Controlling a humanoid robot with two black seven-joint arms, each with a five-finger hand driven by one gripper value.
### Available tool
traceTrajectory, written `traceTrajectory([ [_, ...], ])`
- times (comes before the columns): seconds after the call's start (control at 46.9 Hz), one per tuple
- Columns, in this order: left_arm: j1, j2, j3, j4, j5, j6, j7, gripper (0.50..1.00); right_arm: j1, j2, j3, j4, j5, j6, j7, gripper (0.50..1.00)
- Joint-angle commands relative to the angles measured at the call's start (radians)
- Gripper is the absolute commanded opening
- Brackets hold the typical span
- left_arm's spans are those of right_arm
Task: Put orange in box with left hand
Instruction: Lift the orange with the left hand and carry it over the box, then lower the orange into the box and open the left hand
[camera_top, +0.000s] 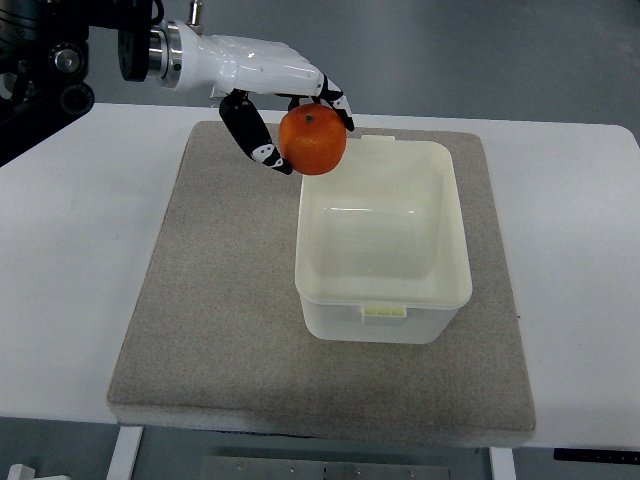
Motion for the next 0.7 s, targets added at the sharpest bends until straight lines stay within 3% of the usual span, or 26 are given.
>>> traceTrajectory([
  [0.0, 0.008, -0.060, 0.010, -0.001, 0.026, 0.000, 0.004, 0.500, 0.000, 0.000, 0.001, 0.000, 0.000, 0.000, 0.000, 0.944],
  [0.405, 0.037, -0.151, 0.072, 0.033, 0.169, 0.012, 0.013, 0.500, 0.000, 0.000, 0.000, 0.000, 0.000, 0.000, 0.000, 0.944],
  [0.597, 0.059, -0.183, 0.073, 0.062, 0.168, 0.089, 0.013, 0.713, 0.000, 0.000, 0.000, 0.000, 0.000, 0.000, 0.000, 0.944],
  [0.683, 0.060, -0.188, 0.073, 0.074, 0.166, 0.095, 0.013, 0.767, 0.000, 0.000, 0.000, 0.000, 0.000, 0.000, 0.000, 0.944],
])
